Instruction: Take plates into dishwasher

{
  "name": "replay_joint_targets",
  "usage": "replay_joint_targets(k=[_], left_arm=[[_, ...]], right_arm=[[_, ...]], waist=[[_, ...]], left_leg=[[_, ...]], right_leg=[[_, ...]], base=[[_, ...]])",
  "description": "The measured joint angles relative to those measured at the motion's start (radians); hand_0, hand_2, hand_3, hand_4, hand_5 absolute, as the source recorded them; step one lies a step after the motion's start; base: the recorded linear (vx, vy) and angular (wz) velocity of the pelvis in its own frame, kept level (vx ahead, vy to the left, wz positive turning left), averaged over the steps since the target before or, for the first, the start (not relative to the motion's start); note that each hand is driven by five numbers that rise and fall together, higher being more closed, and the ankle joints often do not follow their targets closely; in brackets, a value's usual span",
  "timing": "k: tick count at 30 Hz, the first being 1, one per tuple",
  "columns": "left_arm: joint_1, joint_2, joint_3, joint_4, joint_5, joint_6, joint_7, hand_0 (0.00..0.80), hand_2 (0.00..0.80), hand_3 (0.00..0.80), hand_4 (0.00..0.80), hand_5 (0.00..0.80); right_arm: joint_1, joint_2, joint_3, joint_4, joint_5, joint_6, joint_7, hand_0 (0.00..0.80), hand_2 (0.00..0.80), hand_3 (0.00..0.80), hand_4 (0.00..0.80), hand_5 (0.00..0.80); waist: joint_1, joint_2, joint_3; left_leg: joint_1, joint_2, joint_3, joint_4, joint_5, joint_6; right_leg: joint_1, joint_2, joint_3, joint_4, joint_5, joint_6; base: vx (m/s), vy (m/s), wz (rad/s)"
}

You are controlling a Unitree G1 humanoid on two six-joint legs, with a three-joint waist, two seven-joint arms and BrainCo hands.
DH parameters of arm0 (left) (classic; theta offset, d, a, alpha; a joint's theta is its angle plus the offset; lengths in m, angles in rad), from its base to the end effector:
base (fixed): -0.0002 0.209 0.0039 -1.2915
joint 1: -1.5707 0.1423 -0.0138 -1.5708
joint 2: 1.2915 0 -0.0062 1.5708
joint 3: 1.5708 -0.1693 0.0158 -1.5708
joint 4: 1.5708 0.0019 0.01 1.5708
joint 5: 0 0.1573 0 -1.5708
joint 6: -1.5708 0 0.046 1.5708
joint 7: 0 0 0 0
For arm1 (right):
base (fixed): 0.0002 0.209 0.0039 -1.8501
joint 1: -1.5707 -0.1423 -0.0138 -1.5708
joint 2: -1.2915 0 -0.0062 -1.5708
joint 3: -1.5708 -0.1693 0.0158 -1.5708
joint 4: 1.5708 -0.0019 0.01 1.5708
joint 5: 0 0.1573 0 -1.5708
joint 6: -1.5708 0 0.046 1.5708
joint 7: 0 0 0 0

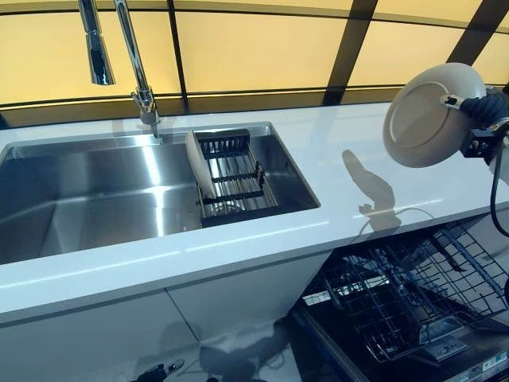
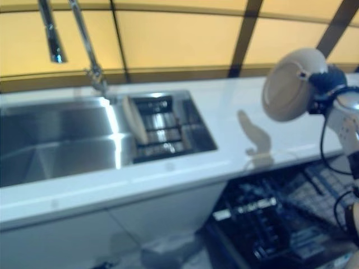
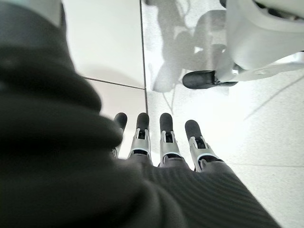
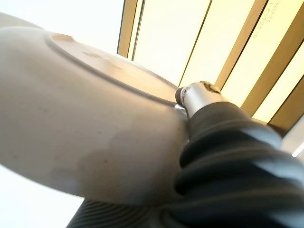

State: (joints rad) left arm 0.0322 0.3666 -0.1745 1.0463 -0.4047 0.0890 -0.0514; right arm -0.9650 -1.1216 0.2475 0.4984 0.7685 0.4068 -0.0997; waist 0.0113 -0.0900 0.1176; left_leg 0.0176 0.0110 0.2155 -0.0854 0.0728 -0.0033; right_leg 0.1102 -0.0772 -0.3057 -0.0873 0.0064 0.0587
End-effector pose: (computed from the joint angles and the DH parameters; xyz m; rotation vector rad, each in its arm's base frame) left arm 0.0962 0.2566 -0.1009 0.0159 1.1456 0.2123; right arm 0.2988 -0.3088 0.3027 -0.2583 -0.0819 -0.3210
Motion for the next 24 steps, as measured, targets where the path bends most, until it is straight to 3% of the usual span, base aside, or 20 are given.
replay_joint_targets(k=[10,24], left_arm=[[0.0,0.035,0.002,0.009,0.0,-0.016,0.001,0.0,0.0,0.0,0.0,0.0],[0.007,0.035,0.005,0.037,0.001,-0.02,-0.021,0.0,0.0,0.0,0.0,0.0]], right_arm=[[0.108,-0.072,-0.018,-0.008,-0.09,0.0,0.099,0.8,0.8,0.8,0.8,0.8],[0.367,-0.143,-0.227,0.016,-0.189,0.0,0.213,0.8,0.8,0.8,0.8,0.8]], waist=[[-0.025,-0.013,-0.013],[-0.081,-0.012,-0.015]], left_leg=[[-0.005,-0.004,0.018,0.0,0.002,0.003],[0.002,0.004,0.057,0.0,-0.002,-0.001]], right_leg=[[-0.014,-0.002,0.056,0.001,0.0,0.0],[-0.029,0.003,0.107,0.001,0.006,-0.003]], base=[[-0.028,-0.045,-0.05],[0.001,-0.043,-0.09]])
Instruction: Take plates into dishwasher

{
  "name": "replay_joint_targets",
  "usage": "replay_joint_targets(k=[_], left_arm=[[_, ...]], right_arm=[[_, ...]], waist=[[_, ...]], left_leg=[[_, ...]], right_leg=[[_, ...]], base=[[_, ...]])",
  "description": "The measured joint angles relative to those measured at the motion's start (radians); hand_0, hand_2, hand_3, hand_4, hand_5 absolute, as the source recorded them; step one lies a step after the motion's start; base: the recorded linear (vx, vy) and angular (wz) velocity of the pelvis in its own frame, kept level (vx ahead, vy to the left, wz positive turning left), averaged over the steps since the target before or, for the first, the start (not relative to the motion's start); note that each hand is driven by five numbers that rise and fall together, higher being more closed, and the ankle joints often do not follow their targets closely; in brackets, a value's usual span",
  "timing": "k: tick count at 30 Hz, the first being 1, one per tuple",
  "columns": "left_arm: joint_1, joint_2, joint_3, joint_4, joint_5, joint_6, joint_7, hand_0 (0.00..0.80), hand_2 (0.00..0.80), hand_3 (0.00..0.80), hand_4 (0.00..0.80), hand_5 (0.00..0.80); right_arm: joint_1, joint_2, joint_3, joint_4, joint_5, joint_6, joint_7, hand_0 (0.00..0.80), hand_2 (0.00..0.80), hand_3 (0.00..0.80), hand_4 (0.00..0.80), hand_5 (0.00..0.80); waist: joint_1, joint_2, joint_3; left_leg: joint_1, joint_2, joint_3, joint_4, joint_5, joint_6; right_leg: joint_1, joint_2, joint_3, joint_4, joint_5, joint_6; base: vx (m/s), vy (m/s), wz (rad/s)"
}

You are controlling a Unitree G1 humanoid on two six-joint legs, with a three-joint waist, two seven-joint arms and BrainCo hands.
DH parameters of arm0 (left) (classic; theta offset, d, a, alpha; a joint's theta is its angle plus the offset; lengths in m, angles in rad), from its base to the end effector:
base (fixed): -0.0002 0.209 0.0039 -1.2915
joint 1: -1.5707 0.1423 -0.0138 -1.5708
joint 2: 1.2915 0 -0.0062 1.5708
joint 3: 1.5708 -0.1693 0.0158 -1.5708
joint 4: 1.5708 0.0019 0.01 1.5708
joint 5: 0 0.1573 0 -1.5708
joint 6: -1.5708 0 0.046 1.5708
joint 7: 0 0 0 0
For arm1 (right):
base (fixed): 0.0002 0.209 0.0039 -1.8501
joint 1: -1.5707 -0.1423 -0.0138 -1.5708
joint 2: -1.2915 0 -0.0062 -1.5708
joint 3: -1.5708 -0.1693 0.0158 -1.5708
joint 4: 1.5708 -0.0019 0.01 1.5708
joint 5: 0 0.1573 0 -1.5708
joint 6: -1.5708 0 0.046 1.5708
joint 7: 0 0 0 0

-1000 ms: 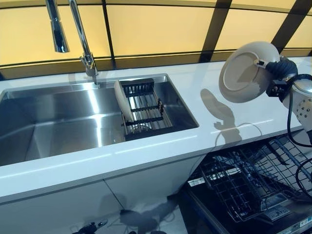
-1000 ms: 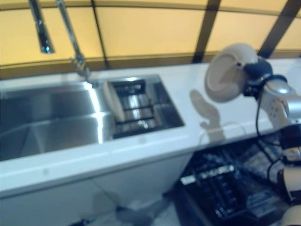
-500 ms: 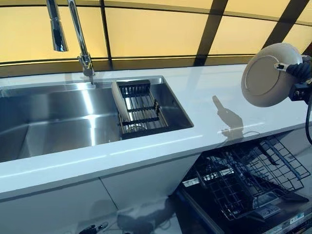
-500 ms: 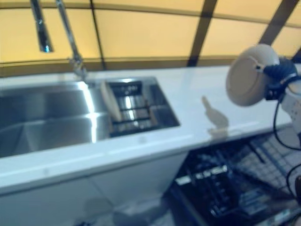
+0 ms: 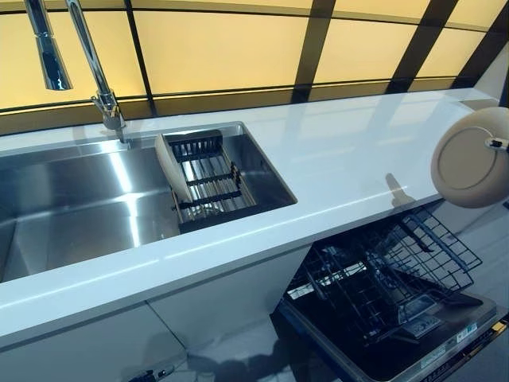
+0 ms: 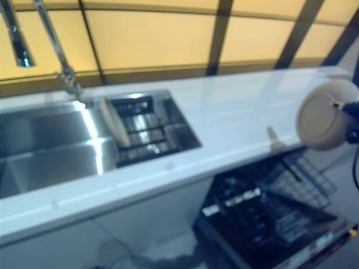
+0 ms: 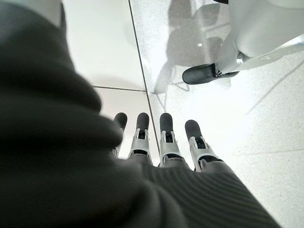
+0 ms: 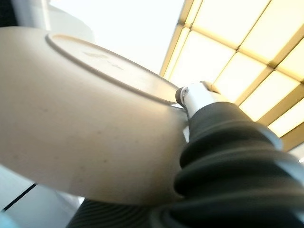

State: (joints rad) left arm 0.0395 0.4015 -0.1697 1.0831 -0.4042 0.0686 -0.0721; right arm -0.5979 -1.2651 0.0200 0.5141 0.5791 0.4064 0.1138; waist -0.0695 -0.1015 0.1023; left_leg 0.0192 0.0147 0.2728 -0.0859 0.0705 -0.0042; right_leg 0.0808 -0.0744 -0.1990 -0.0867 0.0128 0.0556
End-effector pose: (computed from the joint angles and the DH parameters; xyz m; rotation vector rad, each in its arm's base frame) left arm 0.0876 0.2711 -0.0990 0.0381 1.1606 0.2330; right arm 0.2505 -0.3789 0.2682 -0.4461 0.1487 -0.4134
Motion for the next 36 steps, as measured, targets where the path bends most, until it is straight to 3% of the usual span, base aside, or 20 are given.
replay_joint_targets(k=[6,19,26,36], left_arm=[[0.007,0.0,0.004,0.002,0.001,-0.011,-0.011,0.0,0.0,0.0,0.0,0.0],[0.027,0.0,0.04,0.005,0.038,-0.015,-0.024,0.0,0.0,0.0,0.0,0.0],[0.029,-0.003,0.042,0.005,0.038,-0.014,-0.041,0.0,0.0,0.0,0.0,0.0],[0.031,-0.014,0.042,0.005,0.038,-0.014,-0.055,0.0,0.0,0.0,0.0,0.0]], right_arm=[[0.221,-0.007,-0.132,-0.004,-0.049,-0.008,0.079,0.8,0.8,0.8,0.8,0.8],[0.389,0.029,-0.18,-0.059,-0.155,-0.061,0.209,0.8,0.8,0.8,0.8,0.8],[0.425,0.141,-0.165,-0.126,-0.256,-0.166,0.196,0.8,0.8,0.8,0.8,0.8],[0.422,0.22,-0.085,-0.143,-0.355,-0.199,0.178,0.8,0.8,0.8,0.8,0.8]], waist=[[-0.011,0.0,-0.001],[-0.041,0.004,-0.005],[-0.048,0.023,-0.016],[-0.04,0.039,-0.01]], left_leg=[[0.003,0.002,0.005,0.0,-0.002,-0.002],[0.004,0.005,0.025,0.0,-0.006,-0.003],[0.003,0.004,0.025,0.0,-0.006,-0.003],[-0.001,0.005,0.024,0.0,-0.006,-0.003]], right_leg=[[-0.002,0.002,0.006,0.0,0.0,0.0],[-0.012,0.003,0.028,-0.001,0.003,-0.002],[-0.013,0.003,0.028,-0.003,0.003,-0.002],[-0.016,0.003,0.027,-0.004,0.003,-0.002]], base=[[-0.011,-0.029,-0.03],[-0.01,-0.013,-0.05],[0.0,0.0,0.0],[-0.006,0.001,0.0]])
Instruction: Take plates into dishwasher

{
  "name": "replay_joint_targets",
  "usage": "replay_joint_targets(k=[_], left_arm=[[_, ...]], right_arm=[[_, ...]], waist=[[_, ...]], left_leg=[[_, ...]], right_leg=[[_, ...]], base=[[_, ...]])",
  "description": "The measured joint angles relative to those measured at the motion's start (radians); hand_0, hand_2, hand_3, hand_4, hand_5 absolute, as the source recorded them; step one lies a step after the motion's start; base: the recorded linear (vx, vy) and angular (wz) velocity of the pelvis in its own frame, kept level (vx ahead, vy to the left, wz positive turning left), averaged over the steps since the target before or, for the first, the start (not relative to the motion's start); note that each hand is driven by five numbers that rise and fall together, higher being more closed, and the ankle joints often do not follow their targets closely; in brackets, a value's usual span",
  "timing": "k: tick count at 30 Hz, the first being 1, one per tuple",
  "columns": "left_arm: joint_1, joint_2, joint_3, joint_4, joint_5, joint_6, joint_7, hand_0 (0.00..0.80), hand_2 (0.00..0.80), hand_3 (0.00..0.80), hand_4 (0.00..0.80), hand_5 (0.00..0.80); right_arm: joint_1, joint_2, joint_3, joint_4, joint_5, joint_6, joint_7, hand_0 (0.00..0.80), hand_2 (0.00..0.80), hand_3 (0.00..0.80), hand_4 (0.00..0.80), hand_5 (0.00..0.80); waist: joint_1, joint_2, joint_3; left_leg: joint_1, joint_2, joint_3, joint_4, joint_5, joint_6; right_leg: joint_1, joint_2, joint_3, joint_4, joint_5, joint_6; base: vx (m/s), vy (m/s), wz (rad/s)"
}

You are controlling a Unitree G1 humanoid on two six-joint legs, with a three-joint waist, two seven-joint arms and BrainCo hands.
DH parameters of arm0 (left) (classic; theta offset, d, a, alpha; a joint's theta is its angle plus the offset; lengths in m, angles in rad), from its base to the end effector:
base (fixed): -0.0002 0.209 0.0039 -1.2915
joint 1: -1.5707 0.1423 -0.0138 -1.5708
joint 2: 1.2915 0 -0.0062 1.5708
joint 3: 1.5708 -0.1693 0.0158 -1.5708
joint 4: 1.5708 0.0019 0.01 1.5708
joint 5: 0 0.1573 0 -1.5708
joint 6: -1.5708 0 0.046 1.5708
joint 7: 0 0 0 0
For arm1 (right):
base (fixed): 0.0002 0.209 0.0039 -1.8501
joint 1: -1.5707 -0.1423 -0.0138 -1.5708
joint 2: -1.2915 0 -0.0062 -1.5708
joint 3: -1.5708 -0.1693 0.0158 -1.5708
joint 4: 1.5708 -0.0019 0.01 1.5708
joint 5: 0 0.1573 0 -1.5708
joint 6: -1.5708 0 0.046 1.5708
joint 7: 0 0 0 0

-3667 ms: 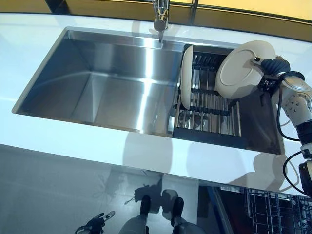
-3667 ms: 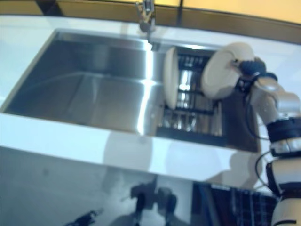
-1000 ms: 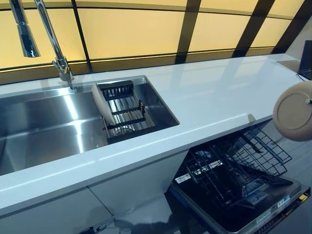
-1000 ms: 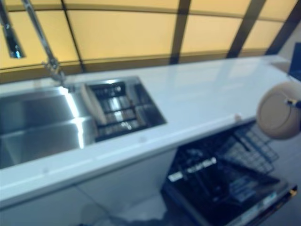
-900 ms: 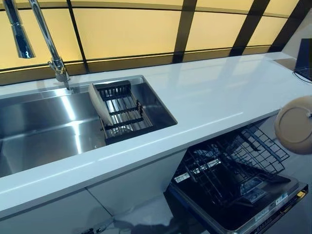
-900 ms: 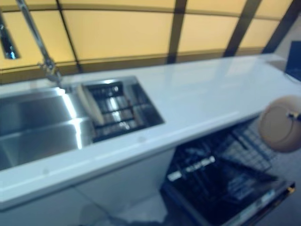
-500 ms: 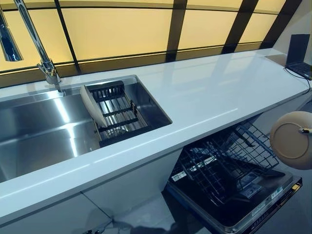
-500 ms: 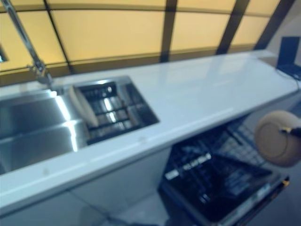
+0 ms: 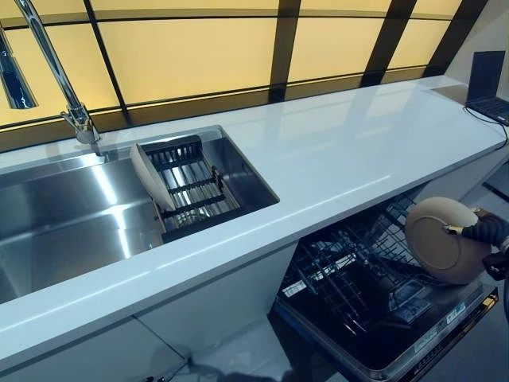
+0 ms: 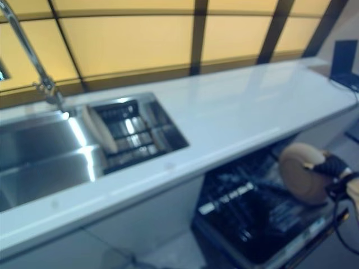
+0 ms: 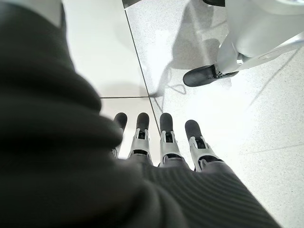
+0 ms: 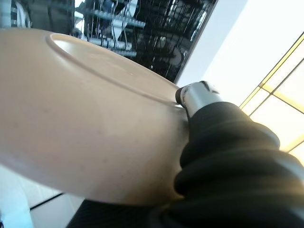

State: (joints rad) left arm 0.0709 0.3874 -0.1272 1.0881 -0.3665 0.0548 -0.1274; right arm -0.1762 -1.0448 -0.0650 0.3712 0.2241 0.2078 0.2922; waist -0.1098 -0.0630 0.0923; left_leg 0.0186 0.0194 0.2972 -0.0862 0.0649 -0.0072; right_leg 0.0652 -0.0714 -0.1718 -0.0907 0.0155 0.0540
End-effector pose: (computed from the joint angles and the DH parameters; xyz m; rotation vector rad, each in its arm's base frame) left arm 0.0762 0.2714 -0.1016 0.0052 1.1753 0.2016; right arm 0.2309 -0.3651 0.1564 -0.6894 0.3878 -0.1024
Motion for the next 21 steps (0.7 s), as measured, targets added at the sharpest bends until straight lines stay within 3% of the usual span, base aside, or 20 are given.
replay_joint_targets(k=[6,14,21], left_arm=[[-0.003,-0.021,0.0,-0.005,0.0,0.0,-0.001,0.0,0.0,0.0,0.0,0.0],[-0.006,-0.022,0.0,-0.006,0.0,0.001,-0.003,0.0,0.0,0.0,0.0,0.0],[-0.012,-0.022,0.0,-0.017,0.0,0.002,-0.004,0.0,0.0,0.0,0.0,0.0]], right_arm=[[-0.015,0.037,0.079,0.001,-0.037,-0.006,-0.001,0.8,0.8,0.8,0.8,0.8],[-0.069,0.114,0.121,0.018,-0.037,-0.008,-0.035,0.8,0.8,0.8,0.8,0.8],[-0.095,0.126,0.143,0.049,-0.058,-0.009,-0.05,0.8,0.8,0.8,0.8,0.8]], waist=[[0.016,0.022,0.014],[0.023,0.03,0.024],[0.044,0.037,0.034]], left_leg=[[-0.005,0.0,-0.003,0.0,0.0,0.0],[-0.01,-0.001,-0.01,0.0,0.002,0.001],[-0.011,-0.002,-0.018,0.0,0.003,0.003]], right_leg=[[-0.001,0.001,-0.002,0.0,0.0,0.0],[-0.001,0.0,-0.007,0.0,0.0,0.0],[0.0,-0.001,-0.016,0.0,-0.001,0.0]], base=[[0.0,0.0,0.0],[-0.002,0.002,0.02],[-0.001,0.0,0.02]])
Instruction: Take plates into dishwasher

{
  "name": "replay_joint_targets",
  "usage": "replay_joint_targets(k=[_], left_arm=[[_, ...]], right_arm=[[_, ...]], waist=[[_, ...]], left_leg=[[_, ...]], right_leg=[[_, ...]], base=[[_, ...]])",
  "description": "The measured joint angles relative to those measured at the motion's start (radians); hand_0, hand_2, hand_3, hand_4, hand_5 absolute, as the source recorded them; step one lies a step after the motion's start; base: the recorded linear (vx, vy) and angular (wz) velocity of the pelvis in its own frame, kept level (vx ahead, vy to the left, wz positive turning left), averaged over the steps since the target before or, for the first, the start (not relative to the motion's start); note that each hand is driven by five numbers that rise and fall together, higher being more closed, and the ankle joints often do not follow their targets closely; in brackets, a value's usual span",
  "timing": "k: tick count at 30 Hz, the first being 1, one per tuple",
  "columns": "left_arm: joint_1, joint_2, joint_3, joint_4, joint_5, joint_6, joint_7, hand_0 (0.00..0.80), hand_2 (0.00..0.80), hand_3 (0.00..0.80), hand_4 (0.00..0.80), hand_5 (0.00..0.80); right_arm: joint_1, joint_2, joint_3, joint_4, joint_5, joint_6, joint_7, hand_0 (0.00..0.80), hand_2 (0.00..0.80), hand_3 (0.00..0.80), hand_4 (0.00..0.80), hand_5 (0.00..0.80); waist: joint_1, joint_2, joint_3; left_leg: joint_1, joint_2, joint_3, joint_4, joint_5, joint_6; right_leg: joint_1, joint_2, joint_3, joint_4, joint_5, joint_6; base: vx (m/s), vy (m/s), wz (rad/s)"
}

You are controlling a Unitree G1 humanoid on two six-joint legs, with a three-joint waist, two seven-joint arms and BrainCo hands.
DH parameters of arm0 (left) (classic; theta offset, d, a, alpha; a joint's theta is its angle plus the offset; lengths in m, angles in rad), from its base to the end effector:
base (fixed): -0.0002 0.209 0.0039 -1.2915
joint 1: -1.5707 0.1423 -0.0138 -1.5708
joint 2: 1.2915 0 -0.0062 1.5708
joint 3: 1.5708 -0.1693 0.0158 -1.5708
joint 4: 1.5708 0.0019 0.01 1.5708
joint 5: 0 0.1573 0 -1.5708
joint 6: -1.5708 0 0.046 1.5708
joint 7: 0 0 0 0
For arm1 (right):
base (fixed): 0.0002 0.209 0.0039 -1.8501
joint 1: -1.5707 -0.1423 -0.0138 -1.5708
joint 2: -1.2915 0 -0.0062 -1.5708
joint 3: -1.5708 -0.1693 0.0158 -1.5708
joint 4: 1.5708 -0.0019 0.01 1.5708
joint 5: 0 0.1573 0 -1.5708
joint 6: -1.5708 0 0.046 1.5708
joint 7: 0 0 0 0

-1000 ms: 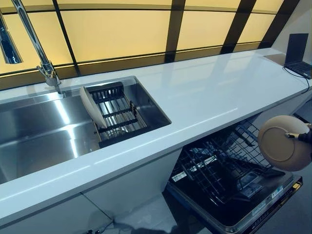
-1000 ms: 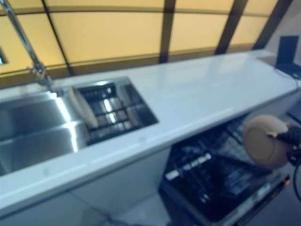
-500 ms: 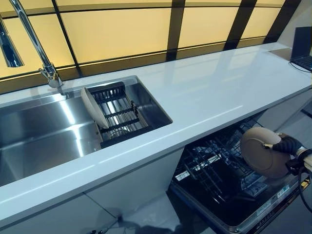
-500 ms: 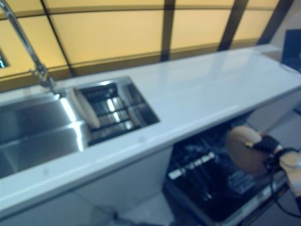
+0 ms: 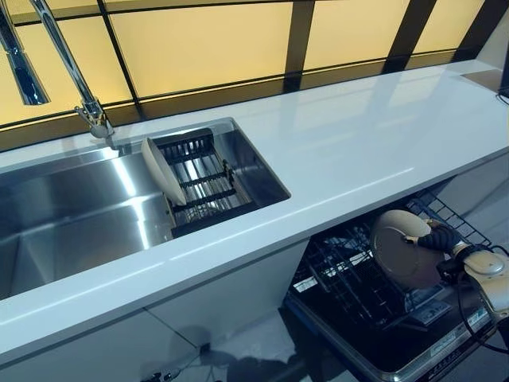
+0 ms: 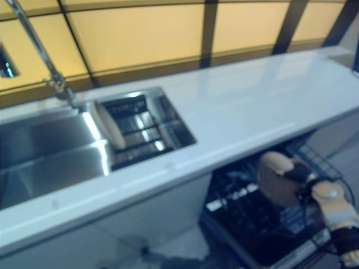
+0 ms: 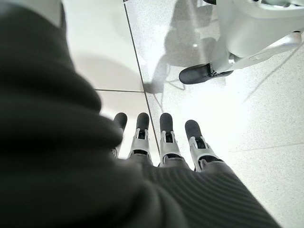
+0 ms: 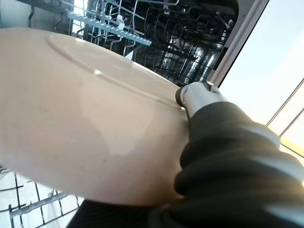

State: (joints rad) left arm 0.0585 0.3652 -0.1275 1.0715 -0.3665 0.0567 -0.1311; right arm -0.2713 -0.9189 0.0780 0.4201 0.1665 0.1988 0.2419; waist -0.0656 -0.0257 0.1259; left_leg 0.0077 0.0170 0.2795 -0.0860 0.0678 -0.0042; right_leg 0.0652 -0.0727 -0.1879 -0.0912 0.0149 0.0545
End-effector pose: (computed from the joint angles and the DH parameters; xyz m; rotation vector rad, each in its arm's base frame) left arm 0.0838 0.2629 -0.1026 -0.0166 1.1518 0.1764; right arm 0.2521 -0.3328 0.1227 -0.6752 0.4056 -0.0248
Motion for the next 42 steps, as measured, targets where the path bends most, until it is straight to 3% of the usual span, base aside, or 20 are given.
replay_joint_targets(k=[27,42], left_arm=[[-0.023,-0.002,-0.002,-0.029,-0.001,0.007,-0.006,0.0,0.0,0.0,0.0,0.0],[-0.025,-0.003,-0.009,-0.053,-0.002,0.018,-0.007,0.0,0.0,0.0,0.0,0.0]], right_arm=[[-0.043,0.123,0.094,0.179,-0.158,0.003,-0.055,0.8,0.8,0.8,0.8,0.8],[-0.081,0.128,0.1,0.274,-0.195,0.004,-0.055,0.8,0.8,0.8,0.8,0.8]], waist=[[0.012,0.026,0.033],[0.029,0.051,0.039]], left_leg=[[-0.002,-0.001,-0.023,0.0,0.005,0.004],[-0.003,-0.001,-0.04,0.0,0.012,0.005]], right_leg=[[0.012,-0.003,-0.025,0.0,-0.002,0.001],[0.02,-0.003,-0.041,0.0,-0.002,0.001]], base=[[-0.001,0.0,0.02],[-0.006,0.001,0.03]])
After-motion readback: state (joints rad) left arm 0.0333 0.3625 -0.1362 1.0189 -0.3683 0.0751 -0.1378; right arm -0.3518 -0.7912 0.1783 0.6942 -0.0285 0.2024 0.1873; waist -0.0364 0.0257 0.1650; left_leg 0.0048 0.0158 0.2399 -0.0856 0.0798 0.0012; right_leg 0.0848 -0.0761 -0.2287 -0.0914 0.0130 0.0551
